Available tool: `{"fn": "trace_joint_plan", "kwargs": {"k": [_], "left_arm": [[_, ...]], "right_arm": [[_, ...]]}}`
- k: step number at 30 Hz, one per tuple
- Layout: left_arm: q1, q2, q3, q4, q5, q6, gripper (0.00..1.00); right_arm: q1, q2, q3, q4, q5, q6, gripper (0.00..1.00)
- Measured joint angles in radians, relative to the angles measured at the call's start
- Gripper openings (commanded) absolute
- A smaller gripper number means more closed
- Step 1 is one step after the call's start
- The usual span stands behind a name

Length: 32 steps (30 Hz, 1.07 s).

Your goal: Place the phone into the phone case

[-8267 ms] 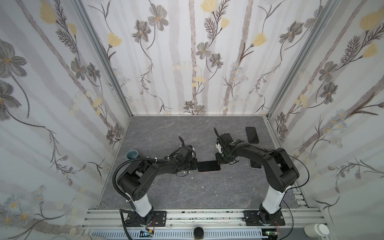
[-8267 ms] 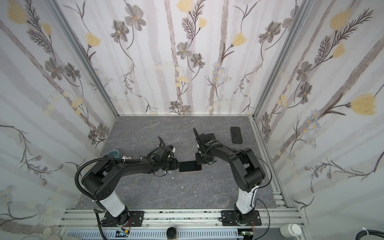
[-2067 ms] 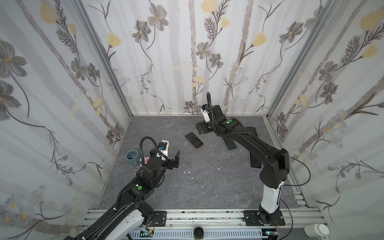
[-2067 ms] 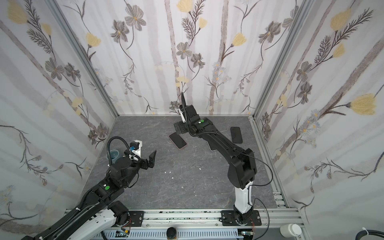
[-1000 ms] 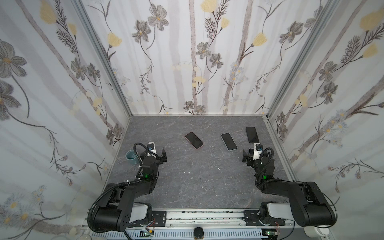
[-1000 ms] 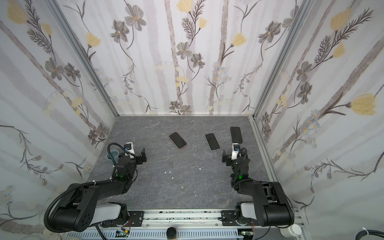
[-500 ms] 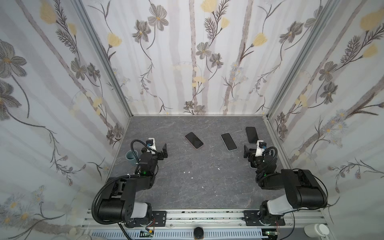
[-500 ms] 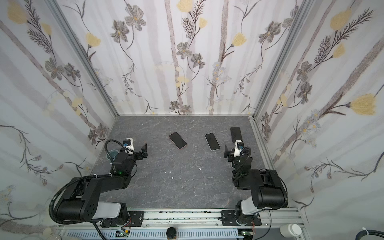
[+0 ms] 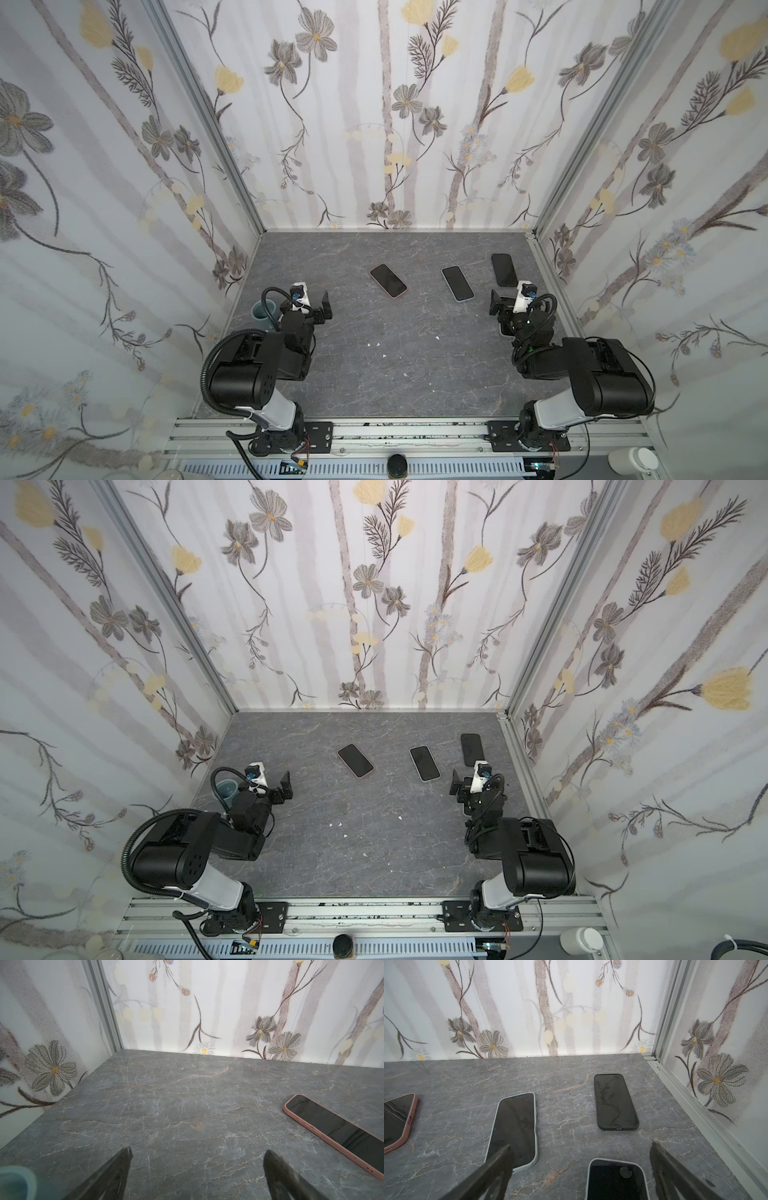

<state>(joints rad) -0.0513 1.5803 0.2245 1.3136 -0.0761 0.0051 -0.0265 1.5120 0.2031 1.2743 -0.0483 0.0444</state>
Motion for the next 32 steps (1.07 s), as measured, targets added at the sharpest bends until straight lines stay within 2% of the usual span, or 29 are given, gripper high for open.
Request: {"fn": "trace_joint_plan", "kwargs": {"k": [9,32], "left_arm": [[0.026,0.003,0.02,-0.009,-0.017,-0.039,1.0],[0.026,0.003,0.02,-0.009,-0.017,-0.043,1.0]], "right_arm": [[0.01,0.0,-0.009,0.002,0.057,0.008,1.0],[0.011,0.0,-0.011,0.007,0.074,0.008,1.0]]}}
